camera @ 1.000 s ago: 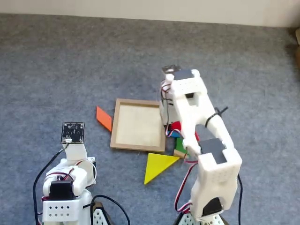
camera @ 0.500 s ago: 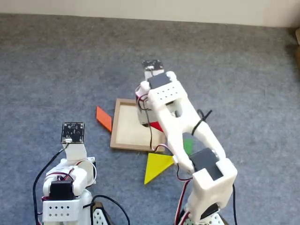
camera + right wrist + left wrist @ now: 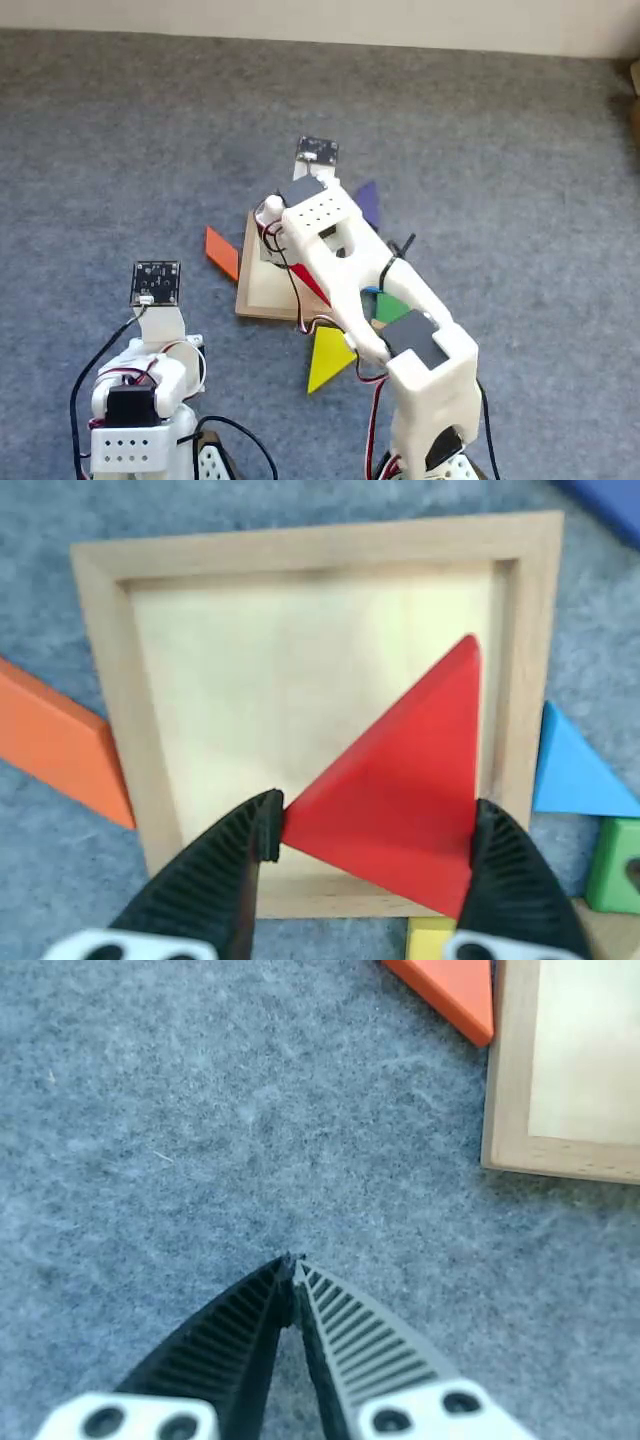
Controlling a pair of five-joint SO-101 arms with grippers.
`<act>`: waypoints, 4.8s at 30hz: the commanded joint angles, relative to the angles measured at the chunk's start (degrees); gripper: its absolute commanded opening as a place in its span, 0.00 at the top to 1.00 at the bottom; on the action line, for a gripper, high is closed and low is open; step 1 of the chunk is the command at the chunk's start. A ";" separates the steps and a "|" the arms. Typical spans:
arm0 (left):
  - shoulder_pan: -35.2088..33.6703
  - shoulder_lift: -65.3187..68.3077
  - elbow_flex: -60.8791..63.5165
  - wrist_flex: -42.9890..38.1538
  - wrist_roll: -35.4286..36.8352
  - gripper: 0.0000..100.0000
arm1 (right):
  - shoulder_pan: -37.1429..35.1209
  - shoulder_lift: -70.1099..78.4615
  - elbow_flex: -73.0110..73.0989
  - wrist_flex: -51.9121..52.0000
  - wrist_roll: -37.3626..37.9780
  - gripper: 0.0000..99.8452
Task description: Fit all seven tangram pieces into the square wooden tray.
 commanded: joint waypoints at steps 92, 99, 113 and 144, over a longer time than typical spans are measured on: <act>-0.75 -2.86 1.10 0.09 -0.44 0.99 | 6.64 -4.88 -10.59 14.73 12.84 0.62; -0.75 -2.86 1.10 0.09 -0.44 0.99 | 1.19 -10.95 -2.24 19.38 12.84 0.62; -0.75 -2.86 1.10 0.09 -0.44 0.99 | -7.08 -10.77 11.56 18.95 12.31 0.62; -0.75 -2.86 1.10 0.09 -0.44 0.99 | -10.77 -16.84 11.74 14.46 5.98 0.62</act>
